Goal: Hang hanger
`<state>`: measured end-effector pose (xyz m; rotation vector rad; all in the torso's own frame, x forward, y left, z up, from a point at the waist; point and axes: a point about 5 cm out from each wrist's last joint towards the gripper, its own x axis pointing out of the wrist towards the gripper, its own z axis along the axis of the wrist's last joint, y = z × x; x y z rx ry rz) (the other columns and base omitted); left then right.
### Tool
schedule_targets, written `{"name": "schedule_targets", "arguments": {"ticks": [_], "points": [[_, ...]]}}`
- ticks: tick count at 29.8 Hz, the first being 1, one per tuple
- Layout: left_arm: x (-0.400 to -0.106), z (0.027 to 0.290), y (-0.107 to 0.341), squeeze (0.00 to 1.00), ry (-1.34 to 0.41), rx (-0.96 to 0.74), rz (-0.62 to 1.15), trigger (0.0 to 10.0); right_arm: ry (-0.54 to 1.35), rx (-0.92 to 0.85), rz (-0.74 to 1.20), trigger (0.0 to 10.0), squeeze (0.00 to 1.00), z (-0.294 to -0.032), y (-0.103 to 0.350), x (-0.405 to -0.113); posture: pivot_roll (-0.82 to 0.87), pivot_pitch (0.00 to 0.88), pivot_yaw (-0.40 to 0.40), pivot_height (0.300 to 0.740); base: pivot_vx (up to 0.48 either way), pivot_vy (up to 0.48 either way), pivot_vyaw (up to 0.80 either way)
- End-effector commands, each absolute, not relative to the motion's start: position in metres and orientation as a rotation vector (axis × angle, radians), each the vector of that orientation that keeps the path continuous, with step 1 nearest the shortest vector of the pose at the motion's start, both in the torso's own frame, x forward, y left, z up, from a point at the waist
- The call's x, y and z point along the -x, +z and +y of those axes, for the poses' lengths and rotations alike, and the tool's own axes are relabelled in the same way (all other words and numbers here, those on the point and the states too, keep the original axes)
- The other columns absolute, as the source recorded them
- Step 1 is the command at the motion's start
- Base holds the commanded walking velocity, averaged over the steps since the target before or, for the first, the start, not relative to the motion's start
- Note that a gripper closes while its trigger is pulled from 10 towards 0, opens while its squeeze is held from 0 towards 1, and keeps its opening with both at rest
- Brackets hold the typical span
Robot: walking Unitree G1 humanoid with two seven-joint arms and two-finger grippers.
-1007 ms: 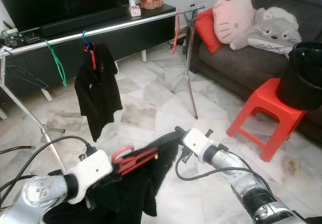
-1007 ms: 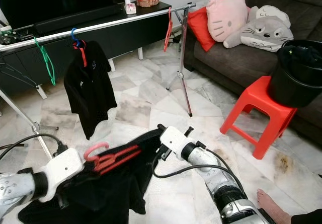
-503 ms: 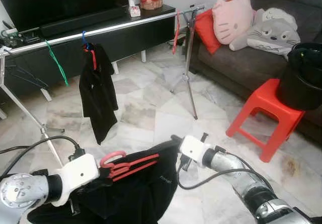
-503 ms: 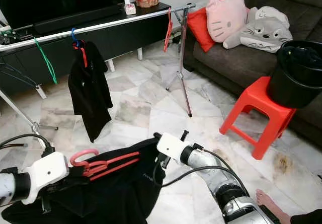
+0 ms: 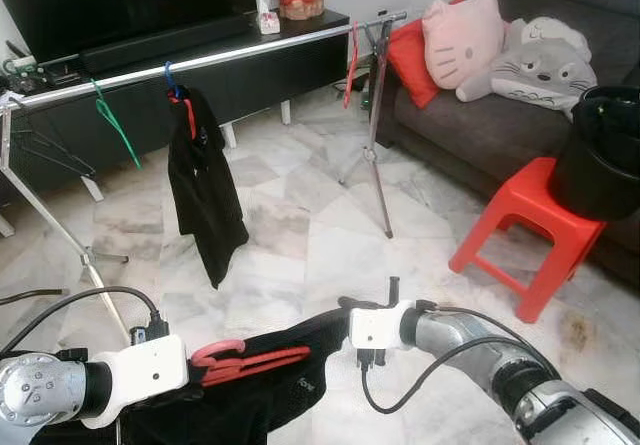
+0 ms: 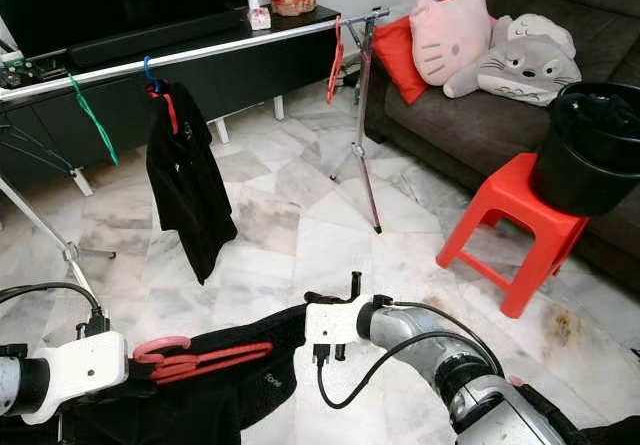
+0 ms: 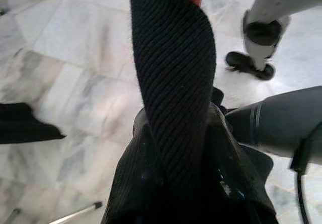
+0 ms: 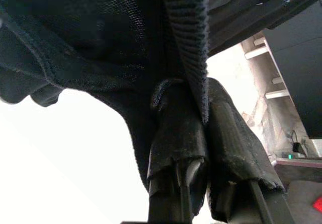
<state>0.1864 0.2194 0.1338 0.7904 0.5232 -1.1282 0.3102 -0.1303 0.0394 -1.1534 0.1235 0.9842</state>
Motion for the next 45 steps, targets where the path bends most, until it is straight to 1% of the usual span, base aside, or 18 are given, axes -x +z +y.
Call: {"name": "schedule_targets", "arguments": {"ticks": [1, 3, 6, 9, 13, 16, 21, 24, 25, 26, 28, 30, 31, 35, 40, 42, 45], "points": [[-0.187, 0.231, 0.14, 0.0, -1.146, -0.804, 0.573, 10.0, 0.87, 1.221, 0.25, 0.0, 0.0, -0.168, 0.041, -0.318, -0.05, 0.0, 0.01, 0.74, 0.0, 0.0, 0.0], [-0.186, 0.231, 0.141, 0.0, -1.167, -0.795, 0.577, 10.0, 0.875, 1.228, 0.266, 0.0, 0.0, -0.169, 0.04, -0.318, -0.05, 0.0, 0.009, 0.74, 0.0, 0.0, 0.0], [-0.177, 0.23, 0.144, 0.0, -1.264, -0.783, 0.639, 10.0, 0.892, 1.267, 0.285, 0.0, 0.0, -0.17, 0.038, -0.318, -0.05, 0.0, 0.008, 0.74, 0.0, 0.0, 0.0], [-0.176, 0.229, 0.145, 0.0, -1.293, -0.796, 0.645, 10.0, 0.905, 1.278, 0.296, 0.0, 0.0, -0.172, 0.036, -0.316, -0.05, 0.0, 0.006, 0.74, 0.0, 0.0, 0.0], [-0.18, 0.234, 0.148, 0.0, -1.268, -0.837, 0.642, 10.0, 0.945, 1.304, 0.337, 0.0, 0.0, -0.175, 0.03, -0.311, -0.05, 0.0, 0.006, 0.74, 0.0, 0.0, 0.0], [-0.185, 0.243, 0.149, 0.0, -1.211, -0.862, 0.644, 10.0, 0.959, 1.351, 0.386, 0.0, 0.0, -0.183, 0.025, -0.307, -0.04, 0.0, 0.004, 0.74, 0.0, 0.0, 0.0], [-0.186, 0.244, 0.149, 0.0, -1.206, -0.864, 0.646, 10.0, 0.961, 1.357, 0.391, 0.0, 0.0, -0.184, 0.024, -0.307, -0.04, 0.0, 0.004, 0.74, 0.0, 0.0, 0.0], [-0.188, 0.246, 0.155, 0.0, -1.175, -0.815, 0.604, 10.0, 0.973, 1.378, 0.411, 0.0, 0.0, -0.187, 0.022, -0.305, -0.04, 0.0, 0.0, 0.74, 0.0, 0.0, 0.0], [-0.19, 0.248, 0.162, 0.0, -1.153, -0.754, 0.558, 10.0, 0.981, 1.391, 0.431, 0.0, 0.0, -0.189, 0.019, -0.303, -0.04, 0.0, -0.002, 0.74, 0.0, 0.0, 0.0], [-0.19, 0.248, 0.164, 0.0, -1.152, -0.736, 0.547, 10.0, 0.984, 1.394, 0.437, 0.0, 0.0, -0.19, 0.019, -0.302, -0.04, 0.0, -0.002, 0.74, 0.0, 0.0, 0.0], [-0.188, 0.248, 0.165, 0.0, -1.165, -0.705, 0.533, 10.0, 0.984, 1.397, 0.44, 0.0, 0.0, -0.19, 0.018, -0.301, -0.04, 0.0, -0.002, 0.74, 0.0, 0.0, 0.0], [-0.184, 0.249, 0.168, 0.0, -1.214, -0.679, 0.53, 10.0, 0.983, 1.4, 0.443, 0.0, 0.0, -0.191, 0.017, -0.301, -0.04, 0.0, -0.003, 0.74, 0.0, 0.0, 0.0], [-0.184, 0.249, 0.168, 0.0, -1.214, -0.679, 0.53, 10.0, 0.983, 1.4, 0.443, 0.0, 0.0, -0.191, 0.017, -0.301, -0.04, 0.0, -0.003, 0.74, 0.0, 0.0, 0.0], [-0.174, 0.249, 0.165, 0.0, -1.328, -0.711, 0.582, 10.0, 0.971, 1.416, 0.449, 0.0, 0.0, -0.195, 0.018, -0.301, -0.04, 0.0, -0.004, 0.74, 0.0, 0.0, 0.0], [-0.172, 0.247, 0.164, 0.0, -1.36, -0.725, 0.593, 10.0, 0.957, 1.423, 0.453, 0.0, 0.0, -0.198, 0.019, -0.302, -0.04, 0.0, -0.006, 0.74, 0.0, 0.0, 0.0], [-0.172, 0.24, 0.165, 0.0, -1.397, -0.716, 0.574, 10.0, 0.95, 1.452, 0.463, 0.0, 0.0, -0.202, 0.019, -0.302, -0.04, 0.0, -0.008, 0.74, 0.0, 0.0, 0.0], [-0.172, 0.233, 0.163, 0.0, -1.419, -0.725, 0.561, 10.0, 0.932, 1.427, 0.475, 0.0, 0.0, -0.202, 0.018, -0.302, -0.04, 0.0, -0.009, 0.74, 0.0, 0.0, 0.0]]}}
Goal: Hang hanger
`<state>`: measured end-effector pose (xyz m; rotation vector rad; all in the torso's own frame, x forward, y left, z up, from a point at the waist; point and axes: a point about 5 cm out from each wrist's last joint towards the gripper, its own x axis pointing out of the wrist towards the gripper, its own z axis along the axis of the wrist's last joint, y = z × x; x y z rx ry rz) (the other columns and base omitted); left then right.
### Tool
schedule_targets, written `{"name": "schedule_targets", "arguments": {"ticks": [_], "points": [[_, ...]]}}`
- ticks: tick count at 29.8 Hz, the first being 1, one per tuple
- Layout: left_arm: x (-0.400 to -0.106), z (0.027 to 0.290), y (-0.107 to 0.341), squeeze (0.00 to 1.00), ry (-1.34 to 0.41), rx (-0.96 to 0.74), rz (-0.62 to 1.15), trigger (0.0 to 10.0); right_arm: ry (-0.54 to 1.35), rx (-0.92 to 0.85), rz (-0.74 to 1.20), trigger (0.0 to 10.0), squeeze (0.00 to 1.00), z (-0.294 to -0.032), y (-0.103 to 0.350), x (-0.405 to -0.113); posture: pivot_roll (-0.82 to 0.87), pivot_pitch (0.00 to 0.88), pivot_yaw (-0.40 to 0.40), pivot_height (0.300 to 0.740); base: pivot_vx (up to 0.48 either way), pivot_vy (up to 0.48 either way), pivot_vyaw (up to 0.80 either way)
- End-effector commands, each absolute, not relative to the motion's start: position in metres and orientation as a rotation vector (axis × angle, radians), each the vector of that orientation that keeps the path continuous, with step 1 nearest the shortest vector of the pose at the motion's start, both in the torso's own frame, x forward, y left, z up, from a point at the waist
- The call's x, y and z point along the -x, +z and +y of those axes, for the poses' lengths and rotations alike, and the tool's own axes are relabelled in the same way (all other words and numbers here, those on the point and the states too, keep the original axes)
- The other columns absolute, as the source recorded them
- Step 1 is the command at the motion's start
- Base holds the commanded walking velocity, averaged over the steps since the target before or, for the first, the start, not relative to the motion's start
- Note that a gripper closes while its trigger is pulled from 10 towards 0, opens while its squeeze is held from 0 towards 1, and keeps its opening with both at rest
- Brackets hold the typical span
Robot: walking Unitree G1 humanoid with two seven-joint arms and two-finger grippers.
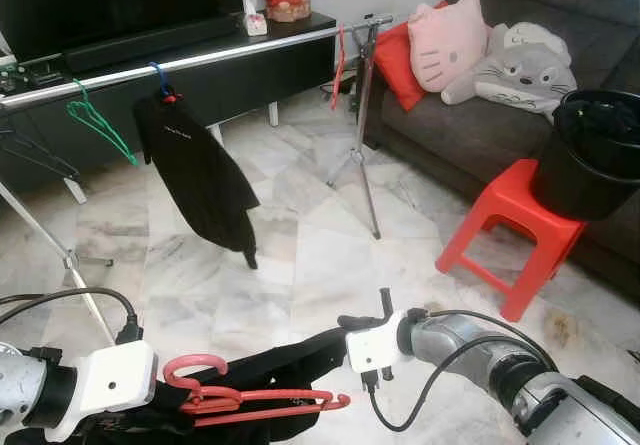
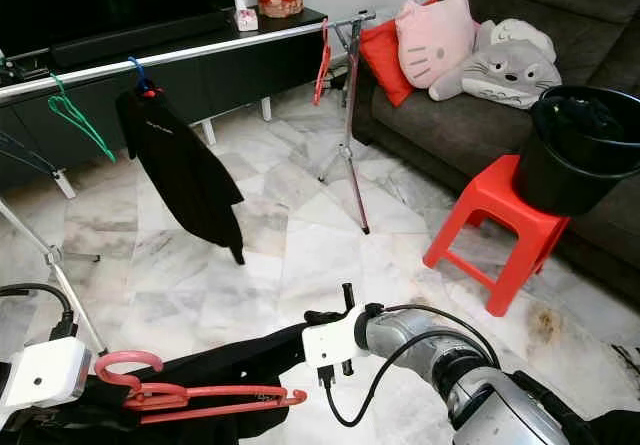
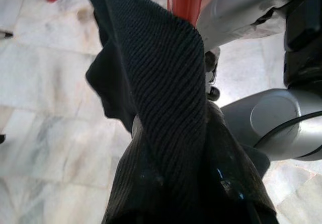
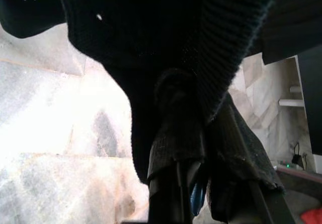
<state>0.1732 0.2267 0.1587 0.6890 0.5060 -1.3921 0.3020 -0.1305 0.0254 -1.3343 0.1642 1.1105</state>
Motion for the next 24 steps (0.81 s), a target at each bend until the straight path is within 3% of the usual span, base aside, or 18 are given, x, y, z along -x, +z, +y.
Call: {"name": "schedule_targets", "arguments": {"ticks": [1, 3, 4, 9, 10, 17, 18, 19, 21, 24], "points": [[-0.172, 0.229, 0.159, 0.0, -1.423, -0.73, 0.556, 10.0, 0.908, 1.361, 0.477, 0.4, 0.0, -0.199, 0.018, -0.303, -0.04, 0.0, -0.009, 0.74, 0.0, 0.0, 0.0], [-0.172, 0.229, 0.159, 0.0, -1.423, -0.73, 0.556, 10.0, 0.908, 1.361, 0.477, 0.4, 0.0, -0.199, 0.018, -0.303, -0.04, 0.0, -0.009, 0.74, 0.0, 0.0, 0.0], [-0.171, 0.227, 0.156, 0.0, -1.426, -0.724, 0.555, 10.0, 0.885, 1.282, 0.478, 10.0, 0.0, -0.194, 0.019, -0.304, -0.04, 0.0, -0.005, 0.74, 0.0, 0.0, 0.0], [-0.169, 0.225, 0.149, 0.0, -1.436, -0.72, 0.559, 10.0, 0.851, 1.108, 0.471, 10.0, 0.0, -0.184, 0.022, -0.308, -0.04, 0.0, -0.004, 0.74, 0.0, 0.0, 0.0], [-0.168, 0.225, 0.147, 0.0, -1.433, -0.723, 0.565, 10.0, 0.875, 1.061, 0.478, 10.0, 1.0, -0.18, 0.023, -0.308, -0.04, 0.0, -0.002, 0.74, 0.0, 0.0, 0.0], [-0.168, 0.224, 0.144, 0.0, -1.43, -0.727, 0.577, 10.0, 0.927, 0.99, 0.491, 10.0, 1.0, -0.174, 0.023, -0.307, -0.04, 0.0, -0.002, 0.74, 0.0, 0.0, 0.0], [-0.171, 0.221, 0.139, 0.0, -1.395, -0.72, 0.564, 10.0, 1.116, 0.772, 0.608, 10.0, 1.0, -0.167, 0.018, -0.294, -0.04, 0.0, -0.001, 0.74, 0.0, 0.0, 0.0], [-0.171, 0.221, 0.139, 0.0, -1.395, -0.72, 0.564, 10.0, 1.116, 0.772, 0.608, 10.0, 1.0, -0.167, 0.018, -0.294, -0.04, 0.0, -0.001, 0.74, 0.0, 0.0, 0.0], [-0.172, 0.22, 0.136, 0.0, -1.37, -0.714, 0.552, 10.0, 1.241, 0.578, 0.682, 10.0, 1.0, -0.163, 0.015, -0.284, -0.04, 0.0, -0.002, 0.74, 0.0, 0.0, 0.0], [-0.174, 0.218, 0.136, 0.0, -1.364, -0.709, 0.54, 10.0, 1.28, 0.513, 0.725, 10.0, 1.0, -0.164, 0.011, -0.277, -0.05, 0.0, -0.002, 0.74, 0.0, 0.0, 0.0]]}}
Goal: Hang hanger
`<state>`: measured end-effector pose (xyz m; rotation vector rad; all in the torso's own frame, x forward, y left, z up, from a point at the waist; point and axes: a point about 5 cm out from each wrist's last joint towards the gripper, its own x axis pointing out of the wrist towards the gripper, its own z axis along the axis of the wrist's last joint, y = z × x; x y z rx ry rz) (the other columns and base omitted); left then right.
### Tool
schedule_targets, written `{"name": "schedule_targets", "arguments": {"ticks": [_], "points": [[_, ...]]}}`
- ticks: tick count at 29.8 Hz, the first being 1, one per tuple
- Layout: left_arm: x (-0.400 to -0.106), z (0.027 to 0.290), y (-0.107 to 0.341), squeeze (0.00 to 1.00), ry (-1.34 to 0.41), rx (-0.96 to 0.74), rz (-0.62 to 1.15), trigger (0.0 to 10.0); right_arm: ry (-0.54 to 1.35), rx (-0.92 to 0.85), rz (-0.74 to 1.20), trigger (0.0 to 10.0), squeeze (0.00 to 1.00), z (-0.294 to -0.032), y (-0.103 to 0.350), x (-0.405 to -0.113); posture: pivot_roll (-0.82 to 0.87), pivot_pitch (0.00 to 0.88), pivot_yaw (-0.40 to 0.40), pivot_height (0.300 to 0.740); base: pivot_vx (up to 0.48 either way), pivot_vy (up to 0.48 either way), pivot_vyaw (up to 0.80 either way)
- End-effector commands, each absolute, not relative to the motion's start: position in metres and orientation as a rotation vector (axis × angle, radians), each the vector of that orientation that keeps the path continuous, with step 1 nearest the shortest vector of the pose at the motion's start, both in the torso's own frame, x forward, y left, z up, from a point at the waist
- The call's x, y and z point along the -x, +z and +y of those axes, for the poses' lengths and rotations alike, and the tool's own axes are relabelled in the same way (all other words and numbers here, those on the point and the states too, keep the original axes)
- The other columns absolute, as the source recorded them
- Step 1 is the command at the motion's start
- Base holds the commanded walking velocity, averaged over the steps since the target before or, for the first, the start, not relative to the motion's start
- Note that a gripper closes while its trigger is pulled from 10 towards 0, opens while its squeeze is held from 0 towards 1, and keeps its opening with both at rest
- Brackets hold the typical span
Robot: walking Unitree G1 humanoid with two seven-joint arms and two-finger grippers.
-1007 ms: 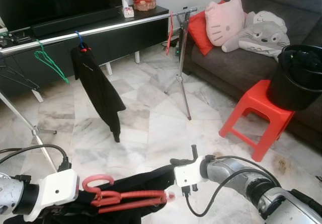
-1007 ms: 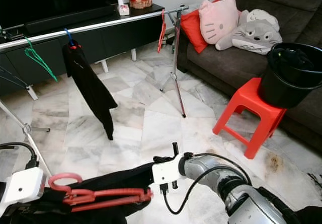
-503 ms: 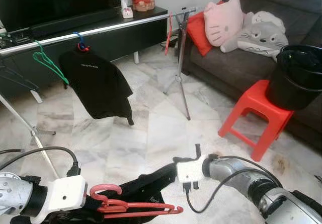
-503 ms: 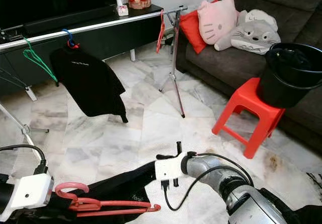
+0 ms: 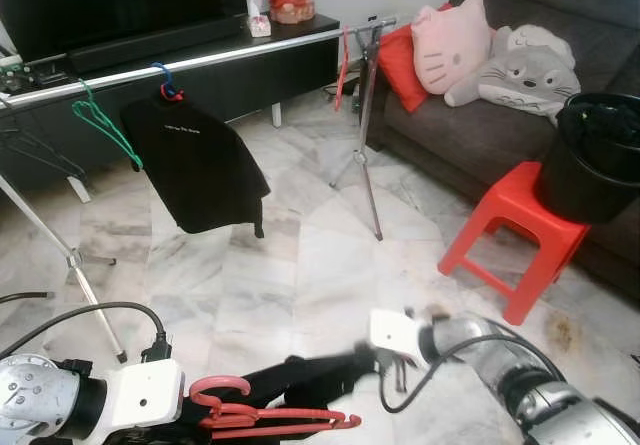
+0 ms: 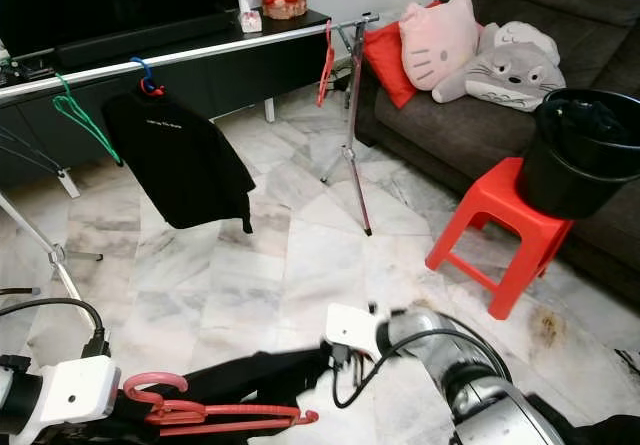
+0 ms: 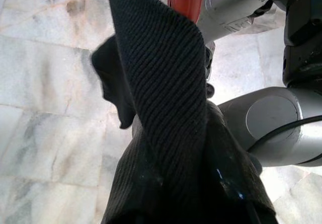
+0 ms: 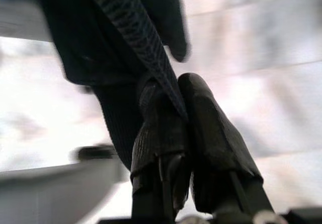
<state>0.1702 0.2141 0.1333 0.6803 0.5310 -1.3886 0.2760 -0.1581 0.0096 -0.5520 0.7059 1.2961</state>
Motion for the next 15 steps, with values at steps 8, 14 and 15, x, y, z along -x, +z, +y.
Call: {"name": "schedule_targets", "arguments": {"ticks": [8, 14, 15], "points": [[-0.177, 0.216, 0.133, 0.0, -1.337, -0.703, 0.529, 10.0, 1.324, 0.397, 0.757, 10.0, 1.0, -0.168, 0.011, -0.271, -0.05, 0.0, -0.003, 0.74, 0.0, 0.0, 0.0], [-0.178, 0.218, 0.131, 0.0, -1.326, -0.694, 0.53, 10.0, 1.381, 0.464, 0.808, 10.0, 1.0, -0.174, 0.009, -0.265, -0.05, 0.0, -0.002, 0.74, 0.0, 0.0, 0.0], [-0.178, 0.218, 0.131, 0.0, -1.321, -0.691, 0.53, 10.0, 1.385, 0.498, 0.829, 10.0, 1.0, -0.176, 0.008, -0.264, -0.05, 0.0, -0.002, 0.74, 0.0, 0.0, 0.0]]}}
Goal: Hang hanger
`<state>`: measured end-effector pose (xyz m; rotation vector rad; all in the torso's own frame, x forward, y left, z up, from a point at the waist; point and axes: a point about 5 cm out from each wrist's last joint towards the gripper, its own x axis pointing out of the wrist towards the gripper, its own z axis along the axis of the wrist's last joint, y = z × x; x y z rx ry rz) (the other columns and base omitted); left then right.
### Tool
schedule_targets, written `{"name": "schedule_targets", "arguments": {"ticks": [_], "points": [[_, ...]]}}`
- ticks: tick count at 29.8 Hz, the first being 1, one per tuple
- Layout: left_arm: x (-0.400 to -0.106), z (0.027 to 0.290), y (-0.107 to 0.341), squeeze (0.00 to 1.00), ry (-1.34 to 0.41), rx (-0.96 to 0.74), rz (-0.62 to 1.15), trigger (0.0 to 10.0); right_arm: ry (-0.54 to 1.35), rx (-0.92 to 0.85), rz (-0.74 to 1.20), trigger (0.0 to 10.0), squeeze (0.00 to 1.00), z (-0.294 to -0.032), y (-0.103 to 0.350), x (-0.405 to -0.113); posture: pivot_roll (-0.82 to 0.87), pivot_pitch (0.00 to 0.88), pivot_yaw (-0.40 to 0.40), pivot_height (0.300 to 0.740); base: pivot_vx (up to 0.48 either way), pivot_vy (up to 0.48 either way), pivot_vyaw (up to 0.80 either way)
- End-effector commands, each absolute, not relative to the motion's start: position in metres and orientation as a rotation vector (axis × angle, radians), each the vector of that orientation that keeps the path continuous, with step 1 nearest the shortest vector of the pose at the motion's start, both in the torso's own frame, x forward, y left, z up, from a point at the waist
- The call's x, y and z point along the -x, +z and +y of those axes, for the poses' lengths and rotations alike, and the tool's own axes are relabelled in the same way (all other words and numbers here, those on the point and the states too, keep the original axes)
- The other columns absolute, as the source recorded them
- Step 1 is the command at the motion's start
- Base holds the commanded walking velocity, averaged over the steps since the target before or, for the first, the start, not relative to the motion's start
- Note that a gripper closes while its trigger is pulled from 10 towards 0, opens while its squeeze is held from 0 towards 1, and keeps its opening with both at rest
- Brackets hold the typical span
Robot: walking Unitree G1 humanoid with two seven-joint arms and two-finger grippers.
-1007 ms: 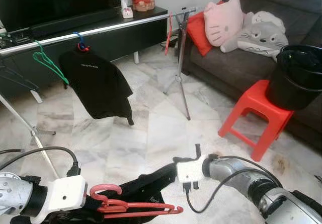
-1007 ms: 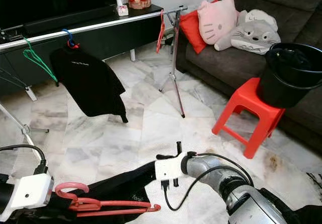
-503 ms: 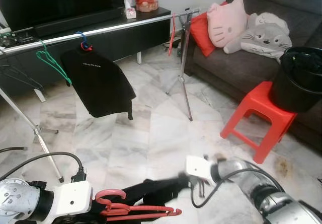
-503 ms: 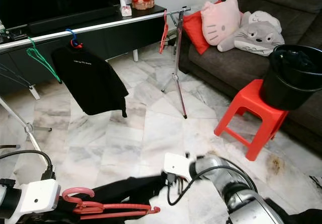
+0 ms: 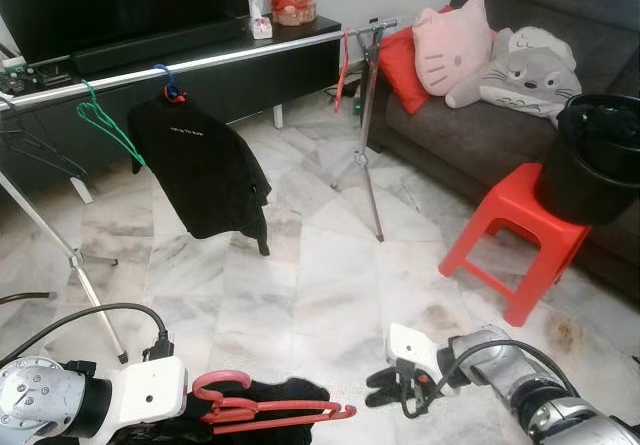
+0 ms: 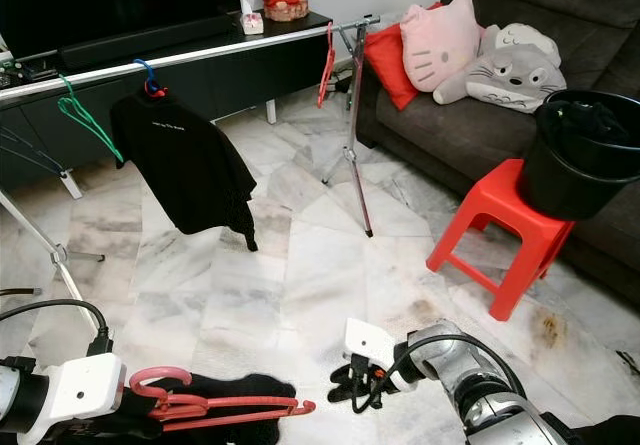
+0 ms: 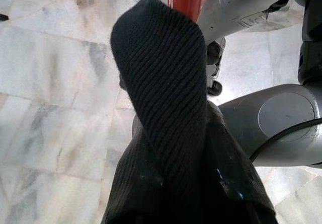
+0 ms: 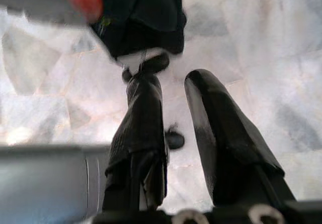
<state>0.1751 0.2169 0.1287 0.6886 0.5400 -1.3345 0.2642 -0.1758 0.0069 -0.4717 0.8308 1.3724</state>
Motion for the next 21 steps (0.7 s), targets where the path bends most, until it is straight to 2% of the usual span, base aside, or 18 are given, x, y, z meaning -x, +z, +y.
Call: {"name": "schedule_targets", "arguments": {"ticks": [1, 2, 3, 4, 5, 6, 8, 10, 15, 16, 17, 21], "points": [[-0.178, 0.218, 0.13, 0.0, -1.315, -0.686, 0.529, 10.0, 1.401, 0.554, 0.849, 10.0, 1.0, -0.179, 0.006, -0.262, -0.05, 0.0, -0.002, 0.74, 0.0, 0.0, 0.0], [-0.18, 0.219, 0.128, 0.0, -1.283, -0.681, 0.525, 10.0, 1.396, 0.64, 0.855, 10.0, 1.0, -0.184, 0.006, -0.263, -0.05, 0.0, 0.0, 0.74, 0.0, 0.0, 0.0], [-0.18, 0.219, 0.128, 0.0, -1.283, -0.681, 0.525, 10.0, 1.396, 0.64, 0.855, 10.0, 1.0, -0.184, 0.006, -0.263, -0.05, 0.0, 0.0, 0.74, 0.0, 0.0, 0.0], [-0.183, 0.219, 0.125, 0.0, -1.234, -0.662, 0.513, 10.0, 1.28, 0.584, 0.809, 10.0, 0.0, -0.182, 0.01, -0.273, -0.05, 0.0, 0.0, 0.74, 0.0, 0.0, 0.0], [-0.183, 0.219, 0.125, 0.0, -1.234, -0.662, 0.513, 10.0, 1.28, 0.584, 0.809, 10.0, 0.0, -0.182, 0.01, -0.273, -0.05, 0.0, 0.0, 0.74, 0.0, 0.0, 0.0], [-0.187, 0.222, 0.12, 0.0, -1.159, -0.657, 0.504, 10.0, 1.141, 0.548, 0.716, 10.0, 0.0, -0.179, 0.018, -0.286, -0.05, 0.0, 0.002, 0.74, 0.0, 0.0, 0.0], [-0.188, 0.223, 0.118, 0.0, -1.135, -0.658, 0.503, 10.0, 1.101, 0.546, 0.684, 10.0, 0.0, -0.178, 0.02, -0.291, -0.05, 0.0, 0.002, 0.74, 0.0, 0.0, 0.0], [-0.194, 0.227, 0.107, 0.0, -1.009, -0.606, 0.49, 10.0, 0.905, 0.398, 0.614, 10.0, 0.0, -0.176, 0.029, -0.306, -0.06, 0.0, 0.005, 0.74, 0.0, 0.0, 0.0], [-0.195, 0.227, 0.106, 0.0, -0.993, -0.6, 0.488, 10.0, 0.882, 0.387, 0.606, 10.0, 0.0, -0.175, 0.03, -0.308, -0.06, 0.0, 0.005, 0.74, 0.0, 0.0, 0.0], [-0.206, 0.232, 0.079, 0.0, -0.721, -0.562, 0.445, 10.0, 0.571, 0.117, 0.454, 10.0, 0.0, -0.173, 0.038, -0.321, -0.06, 0.0, 0.012, 0.74, 0.0, 0.0, 0.0], [-0.211, 0.233, 0.063, 0.0, -0.559, -0.49, 0.425, 10.0, 0.423, 0.001, 0.41, 10.0, 0.0, -0.175, 0.035, -0.32, -0.05, 0.0, 0.014, 0.74, 0.0, 0.0, 0.0], [-0.213, 0.234, 0.044, 0.0, -0.431, -0.436, 0.436, 10.0, 0.396, 0.042, 0.483, 10.0, 0.0, -0.174, 0.01, -0.3, -0.06, 0.0, 0.017, 0.74, 0.0, 0.0, 0.0]]}}
